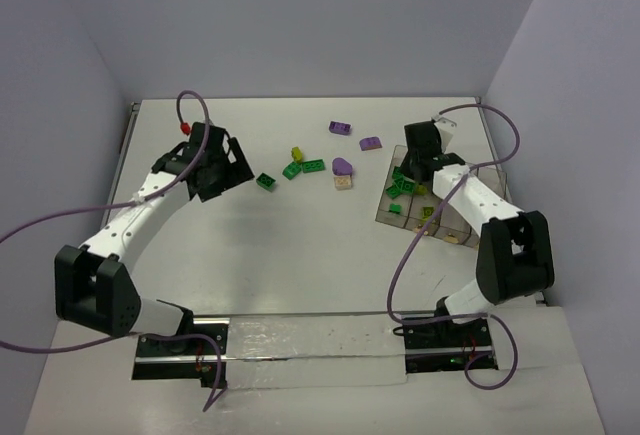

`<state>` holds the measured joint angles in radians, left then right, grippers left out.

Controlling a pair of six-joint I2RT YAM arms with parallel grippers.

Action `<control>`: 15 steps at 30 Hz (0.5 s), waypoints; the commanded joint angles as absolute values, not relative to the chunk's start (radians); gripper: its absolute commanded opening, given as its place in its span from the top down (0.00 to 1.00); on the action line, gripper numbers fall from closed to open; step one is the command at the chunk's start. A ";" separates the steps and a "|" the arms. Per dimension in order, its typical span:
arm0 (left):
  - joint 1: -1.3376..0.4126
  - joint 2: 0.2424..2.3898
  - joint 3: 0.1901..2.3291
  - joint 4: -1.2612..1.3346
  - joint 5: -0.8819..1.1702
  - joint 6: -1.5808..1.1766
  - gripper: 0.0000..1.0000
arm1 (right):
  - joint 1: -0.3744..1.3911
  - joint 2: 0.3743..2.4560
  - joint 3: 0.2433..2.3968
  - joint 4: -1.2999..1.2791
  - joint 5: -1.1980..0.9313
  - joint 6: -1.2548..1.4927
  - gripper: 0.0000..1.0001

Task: Sort the legos into containers by color

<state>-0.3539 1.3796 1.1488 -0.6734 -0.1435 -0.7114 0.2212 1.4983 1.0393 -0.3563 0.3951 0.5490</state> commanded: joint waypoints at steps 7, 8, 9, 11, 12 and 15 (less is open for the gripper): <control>-0.349 1.641 1.289 -0.612 -0.167 -0.786 0.03 | 0.219 1.638 1.178 -0.316 0.385 0.486 0.33; -0.349 1.658 1.314 -0.621 -0.172 -0.793 0.04 | 0.219 1.640 1.185 -0.324 0.386 0.489 0.27; -0.349 1.671 1.327 -0.623 -0.173 -0.799 0.04 | 0.219 1.636 1.186 -0.326 0.389 0.489 0.24; -0.348 1.689 1.341 -0.626 -0.175 -0.813 0.04 | 0.219 1.614 1.178 -0.327 0.396 0.497 0.19; -0.349 1.692 1.341 -0.626 -0.178 -0.823 0.04 | 0.221 1.599 1.171 -0.324 0.397 0.494 0.18; -0.348 1.694 1.329 -0.611 -0.179 -0.847 0.04 | 0.244 1.540 1.146 -0.294 0.368 0.458 0.19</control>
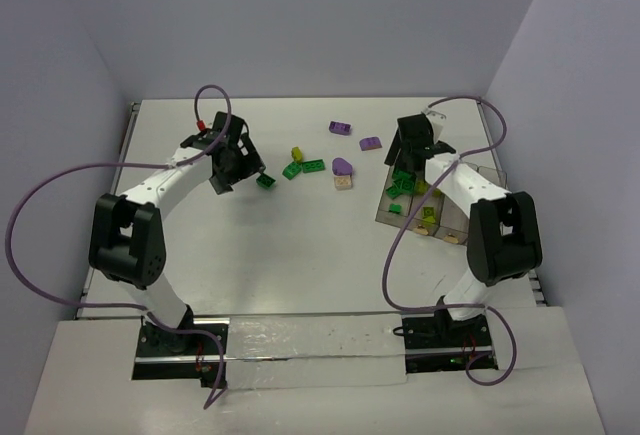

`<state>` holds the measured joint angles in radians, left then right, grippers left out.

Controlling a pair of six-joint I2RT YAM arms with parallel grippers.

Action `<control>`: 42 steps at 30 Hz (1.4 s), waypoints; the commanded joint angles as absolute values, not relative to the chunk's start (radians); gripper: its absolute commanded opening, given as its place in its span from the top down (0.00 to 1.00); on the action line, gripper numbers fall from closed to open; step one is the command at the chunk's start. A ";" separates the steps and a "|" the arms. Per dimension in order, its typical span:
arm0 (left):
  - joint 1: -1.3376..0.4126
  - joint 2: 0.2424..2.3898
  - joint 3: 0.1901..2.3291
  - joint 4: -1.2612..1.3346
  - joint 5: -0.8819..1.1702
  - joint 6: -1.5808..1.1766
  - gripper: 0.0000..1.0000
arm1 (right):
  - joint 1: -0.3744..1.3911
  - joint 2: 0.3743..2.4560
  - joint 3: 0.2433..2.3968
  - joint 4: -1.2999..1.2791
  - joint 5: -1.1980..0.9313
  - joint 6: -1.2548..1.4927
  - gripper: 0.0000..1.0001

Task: Sort the legos into containers by color

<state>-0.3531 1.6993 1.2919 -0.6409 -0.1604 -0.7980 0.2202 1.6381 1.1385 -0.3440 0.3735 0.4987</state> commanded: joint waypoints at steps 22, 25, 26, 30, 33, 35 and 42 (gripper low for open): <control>-0.391 2.047 1.595 -0.758 -0.212 -1.287 0.15 | 0.475 1.366 1.176 -0.307 0.342 0.330 0.19; -0.400 2.080 1.619 -0.778 -0.225 -1.302 0.20 | 0.474 1.357 1.166 -0.312 0.348 0.334 0.19; -0.400 2.088 1.621 -0.779 -0.225 -1.305 0.22 | 0.474 1.356 1.163 -0.313 0.350 0.334 0.19; -0.408 2.098 1.611 -0.769 -0.219 -1.296 0.33 | 0.475 1.343 1.145 -0.318 0.361 0.338 0.19; -0.419 2.100 1.613 -0.773 -0.227 -1.289 0.41 | 0.474 1.333 1.136 -0.319 0.365 0.340 0.18; -0.422 2.102 1.617 -0.775 -0.230 -1.286 0.44 | 0.475 1.329 1.135 -0.320 0.369 0.341 0.18; -0.446 2.090 1.650 -0.760 -0.206 -1.225 0.74 | 0.474 1.287 1.135 -0.336 0.396 0.340 0.18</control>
<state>-0.4247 2.0983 1.5872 -0.7625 -0.2090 -1.2680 0.4789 1.3492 1.1374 -0.3321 0.3481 0.3455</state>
